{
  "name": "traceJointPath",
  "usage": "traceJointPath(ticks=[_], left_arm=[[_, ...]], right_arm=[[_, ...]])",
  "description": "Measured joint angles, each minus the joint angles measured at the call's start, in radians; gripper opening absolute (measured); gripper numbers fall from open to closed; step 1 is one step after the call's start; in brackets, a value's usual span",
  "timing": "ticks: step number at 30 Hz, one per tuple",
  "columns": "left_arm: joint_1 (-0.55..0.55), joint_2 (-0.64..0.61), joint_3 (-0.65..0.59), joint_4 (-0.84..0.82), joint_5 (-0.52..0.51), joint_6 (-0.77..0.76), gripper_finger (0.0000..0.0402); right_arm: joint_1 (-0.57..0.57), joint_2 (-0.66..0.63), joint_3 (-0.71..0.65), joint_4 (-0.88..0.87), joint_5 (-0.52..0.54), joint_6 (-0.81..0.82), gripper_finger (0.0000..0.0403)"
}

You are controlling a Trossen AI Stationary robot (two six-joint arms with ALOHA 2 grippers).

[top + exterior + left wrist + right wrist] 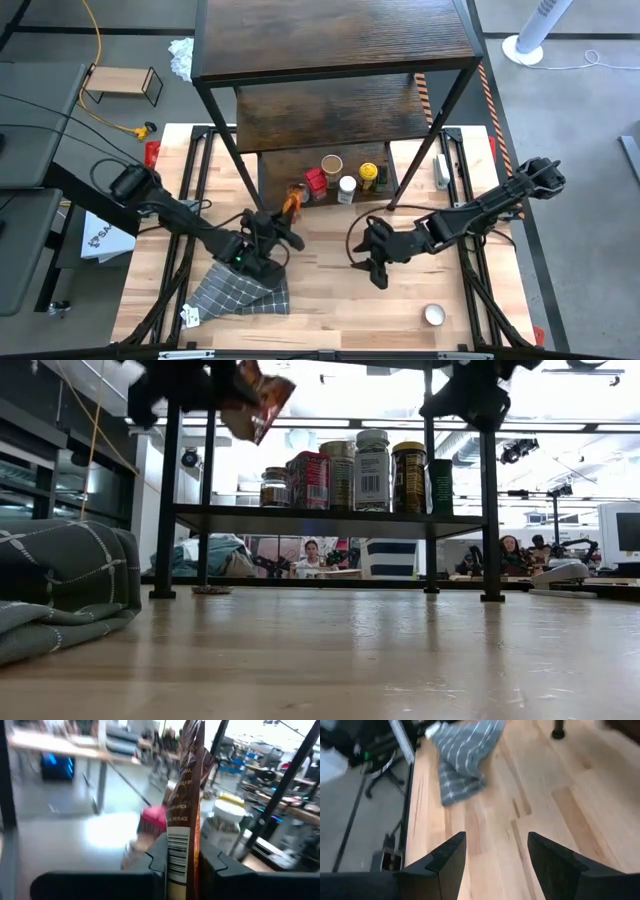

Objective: Shelf spices
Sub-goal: Put the orange seasoning pack on the shelf

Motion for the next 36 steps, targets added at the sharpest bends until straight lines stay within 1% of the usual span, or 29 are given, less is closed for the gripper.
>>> traceJointPath(ticks=[3,7,9,11,13,17,19,23,25,28,32,36], left_arm=[[0.003,0.030,0.057,0.006,-0.066,0.121,0.0039],[0.011,0.049,0.111,0.009,-0.071,0.277,0.0039],[0.014,0.050,0.110,-0.001,-0.070,0.314,0.0039],[0.019,0.051,0.110,-0.025,-0.069,0.310,0.0039],[0.031,0.050,0.109,-0.078,-0.070,0.237,0.0039],[0.055,0.051,0.061,-0.214,-0.067,0.001,0.0039],[0.075,0.046,0.059,-0.303,-0.065,-0.105,0.0039],[0.122,0.045,0.059,-0.466,-0.068,-0.253,0.0039],[0.147,0.045,0.059,-0.518,-0.063,-0.315,0.0039],[0.177,0.053,0.059,-0.550,-0.027,-0.351,0.0039],[0.197,0.090,0.059,-0.558,-0.016,-0.423,0.0039],[0.203,0.166,0.058,-0.558,0.006,-0.541,0.0039]], right_arm=[[0.001,0.000,0.000,-0.034,-0.020,-0.013,0.0206],[0.000,0.000,0.000,-0.039,-0.024,-0.047,0.0206],[0.000,0.000,0.000,-0.040,-0.023,-0.064,0.0206],[0.001,0.000,0.000,-0.040,-0.024,-0.071,0.0206],[0.001,0.000,0.000,-0.045,-0.027,-0.075,0.0206],[0.001,0.000,0.000,-0.062,-0.028,-0.090,0.0206],[0.001,0.000,0.000,-0.069,-0.028,-0.092,0.0206],[0.001,0.000,0.000,-0.070,-0.028,-0.111,0.0206],[0.001,0.000,0.000,-0.070,-0.016,-0.115,0.0206],[0.001,0.000,0.000,-0.070,0.006,-0.117,0.0206],[0.001,0.000,0.000,-0.070,0.007,-0.132,0.0206],[0.001,0.000,0.000,-0.071,0.029,-0.143,0.0206]])
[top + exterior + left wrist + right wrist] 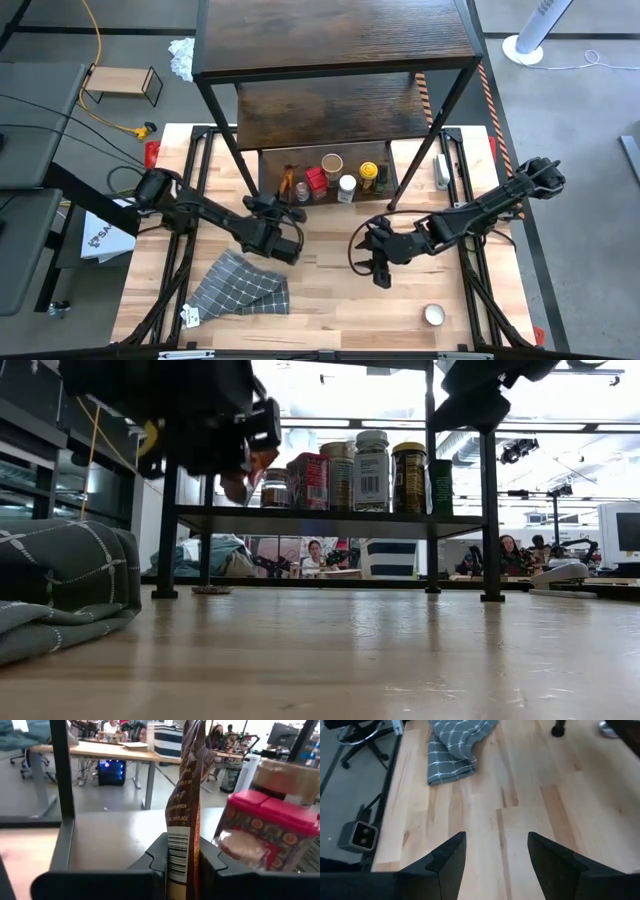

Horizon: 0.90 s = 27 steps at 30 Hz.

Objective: Shelf spices
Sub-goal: Put the orange seasoning pack on the shelf

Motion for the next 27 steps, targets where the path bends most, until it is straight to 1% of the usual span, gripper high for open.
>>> traceJointPath(ticks=[4,10,18,22,27], left_arm=[[0.005,0.042,0.000,0.002,-0.017,-0.067,0.0039],[0.034,0.054,0.000,0.001,-0.017,-0.075,0.0039],[0.035,0.054,0.000,0.015,-0.004,-0.075,0.0117],[0.034,0.054,0.000,0.027,-0.005,-0.075,0.0135],[0.032,0.054,0.000,0.041,-0.006,-0.075,0.0147]], right_arm=[[0.000,0.000,0.000,0.000,0.020,0.000,0.0206],[0.000,0.000,0.000,0.000,0.020,-0.040,0.0206],[0.000,0.000,0.000,0.000,0.020,-0.054,0.0206],[0.000,0.000,0.000,0.000,0.020,-0.072,0.0206],[0.000,0.000,0.000,0.000,0.020,-0.079,0.0206]])
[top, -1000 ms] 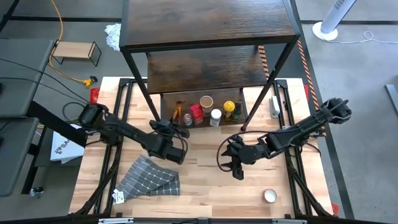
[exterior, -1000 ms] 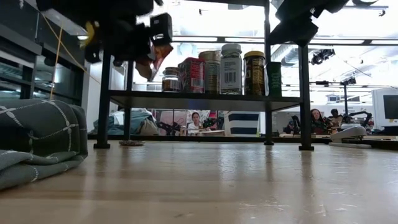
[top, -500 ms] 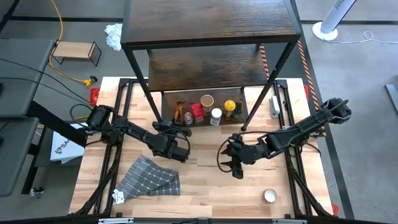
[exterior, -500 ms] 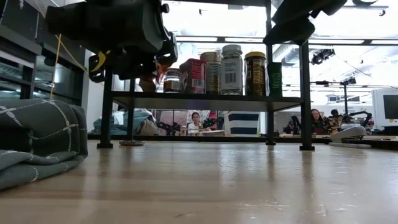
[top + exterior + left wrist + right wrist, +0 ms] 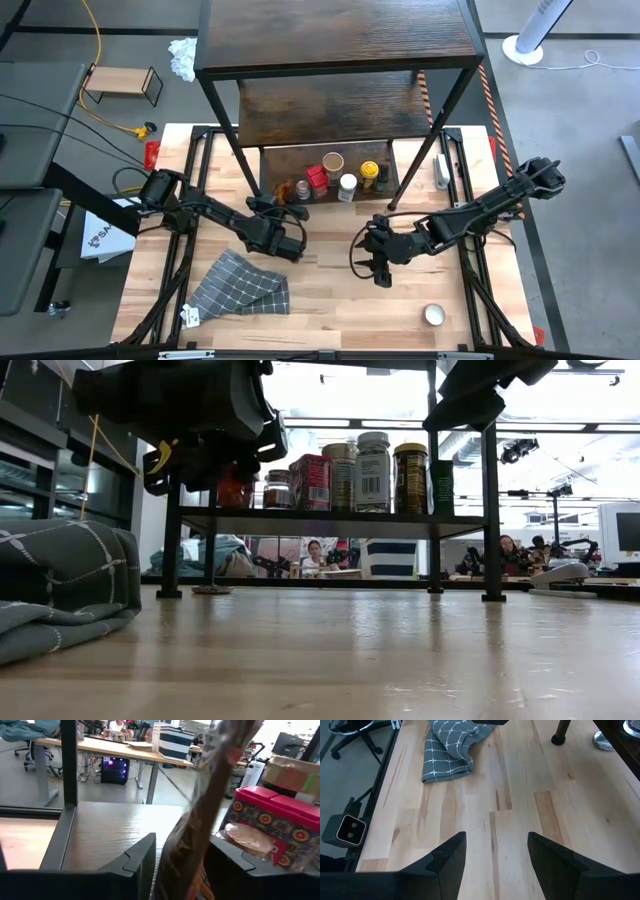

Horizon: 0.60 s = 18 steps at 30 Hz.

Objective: Shelf spices
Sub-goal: Put the orange seasoning pack on the shelf

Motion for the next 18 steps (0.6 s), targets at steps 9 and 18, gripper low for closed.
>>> traceJointPath(ticks=[9,18], left_arm=[[-0.010,-0.019,0.023,-0.006,-0.034,0.051,0.0180],[-0.005,-0.097,0.032,-0.002,-0.047,0.171,0.0239]], right_arm=[[0.000,0.000,0.000,0.000,0.000,-0.008,0.0206],[0.000,0.000,0.000,0.000,0.000,-0.003,0.0206]])
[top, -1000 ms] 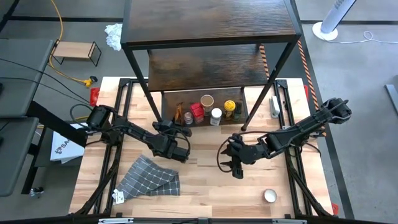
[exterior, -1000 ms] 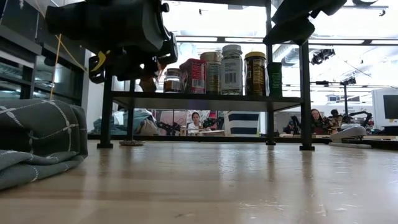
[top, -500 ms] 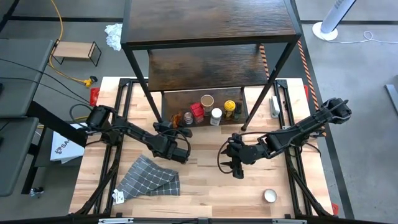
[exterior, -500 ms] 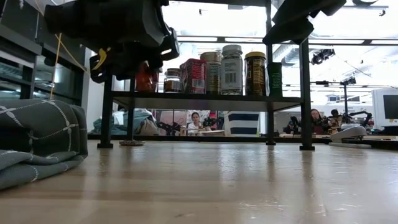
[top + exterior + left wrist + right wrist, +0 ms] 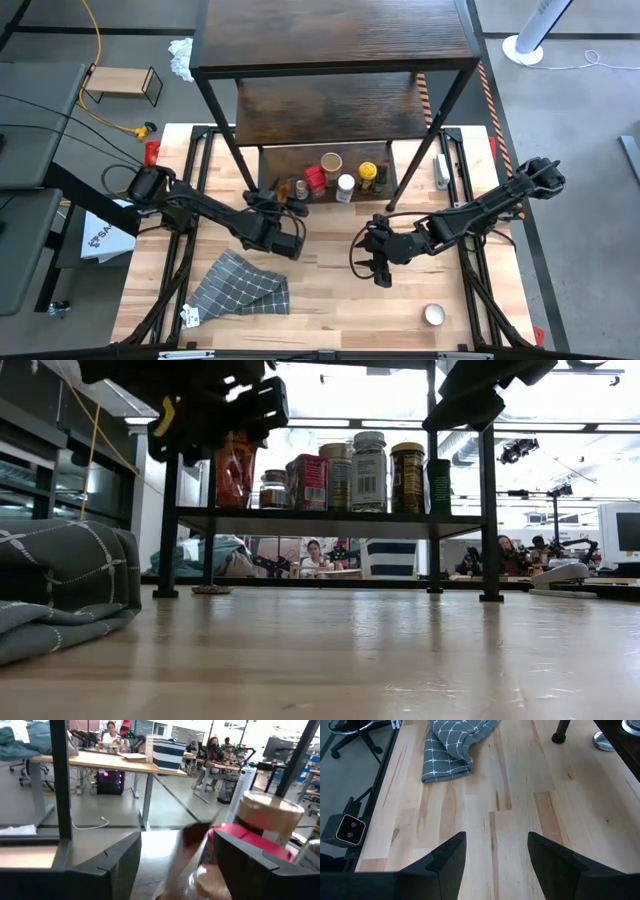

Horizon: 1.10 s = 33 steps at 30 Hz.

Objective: Shelf spices
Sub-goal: Put the orange seasoning pack on the shelf, then adjust the shelf

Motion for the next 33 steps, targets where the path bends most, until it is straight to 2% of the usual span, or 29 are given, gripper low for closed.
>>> traceJointPath(ticks=[7,25,33], left_arm=[[0.021,-0.034,0.000,-0.003,-0.009,0.056,0.0259],[0.065,-0.035,0.014,0.001,-0.024,0.143,0.0260],[0.090,-0.035,0.073,0.001,-0.024,0.270,0.0260]], right_arm=[[0.000,0.000,0.000,0.000,0.026,0.008,0.0206],[0.000,0.000,0.000,0.000,0.046,0.049,0.0206],[0.000,0.000,0.000,0.005,0.045,0.067,0.0206]])
